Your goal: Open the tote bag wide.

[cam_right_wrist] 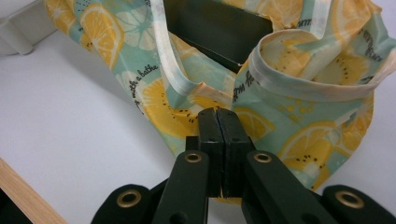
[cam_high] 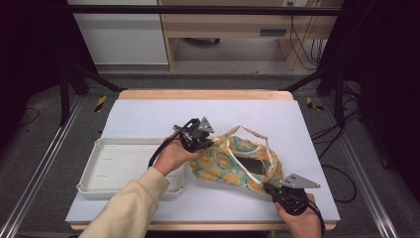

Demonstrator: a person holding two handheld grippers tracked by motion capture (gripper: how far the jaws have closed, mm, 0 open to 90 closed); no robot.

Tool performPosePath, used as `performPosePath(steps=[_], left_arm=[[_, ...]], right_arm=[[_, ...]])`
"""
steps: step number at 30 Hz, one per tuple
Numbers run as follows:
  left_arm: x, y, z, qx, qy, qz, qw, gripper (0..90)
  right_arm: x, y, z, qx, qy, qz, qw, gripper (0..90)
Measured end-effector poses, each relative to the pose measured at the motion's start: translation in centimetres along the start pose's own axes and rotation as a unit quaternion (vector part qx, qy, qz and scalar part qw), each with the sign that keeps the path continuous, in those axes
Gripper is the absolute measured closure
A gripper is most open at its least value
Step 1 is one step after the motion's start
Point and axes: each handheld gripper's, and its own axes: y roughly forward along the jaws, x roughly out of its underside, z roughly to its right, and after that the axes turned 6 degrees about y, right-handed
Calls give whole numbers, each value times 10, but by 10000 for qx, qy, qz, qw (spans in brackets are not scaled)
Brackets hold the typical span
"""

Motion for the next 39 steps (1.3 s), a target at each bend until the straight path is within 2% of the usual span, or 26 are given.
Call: performPosePath(steps=[2, 5, 8, 10, 11, 13, 15, 18, 21, 23, 25, 27, 29, 31, 32, 35, 37, 39], left_arm=[[3, -6, 5, -54, 53, 80, 9999, 900], [15, -18, 16, -28, 17, 263, 9996, 900], [32, -31, 35, 5, 6, 528, 9986, 900], [48, -40, 49, 118, -84, 789, 9968, 900], [53, -42, 52, 142, -117, 851, 9962, 900], [63, -45, 59, 115, -273, 1051, 9940, 900], [68, -45, 62, 110, -155, 935, 9954, 900], [74, -46, 62, 141, -364, 1078, 9934, 900], [78, -44, 64, 143, -375, 1049, 9937, 900], [80, -41, 65, 165, -368, 1011, 9941, 900], [81, -39, 65, 205, -399, 1020, 9938, 900], [80, -38, 65, 284, -471, 1063, 9928, 900], [79, -38, 65, 312, -495, 1121, 9920, 900], [78, -41, 65, 290, -466, 1149, 9919, 900], [78, -43, 65, 290, -462, 1154, 9918, 900], [78, -47, 64, 309, -450, 1188, 9914, 900], [77, -49, 64, 314, -420, 1170, 9917, 900], [75, -51, 66, 273, -309, 1110, 9930, 900]], right_arm=[[0, 0, 0, 15, 11, 9, 10000, 892], [0, 0, 2, 26, 24, 5, 10000, 876], [1, 0, 4, 112, 85, 2, 9999, 801], [1, 0, 4, 151, 172, 24, 9997, 713], [0, 0, 4, 175, 150, 74, 9997, 640], [-2, 1, 3, 198, 117, 102, 9997, 557], [-5, 0, 0, 303, 58, 158, 9994, 427], [-12, -6, -3, 501, 54, 234, 9985, 241], [-24, -15, -1, 464, 15, 310, 9984, 187], [-34, -19, 3, 492, 20, 401, 9980, 186], [-46, -17, 4, 455, -93, 353, 9983, 185], [-60, -9, 4, 477, -237, 204, 9984, 188], [-74, 3, 5, 514, -308, 103, 9981, 235], [-87, 16, 2, 428, -388, 35, 9983, 273], [-94, 23, 0, 374, -449, 22, 9983, 314], [-109, 40, -4, 221, -553, -76, 9982, 510], [-115, 49, -6, 234, -583, -203, 9978, 650], [-117, 52, -9, 161, -618, -225, 9977, 777]])
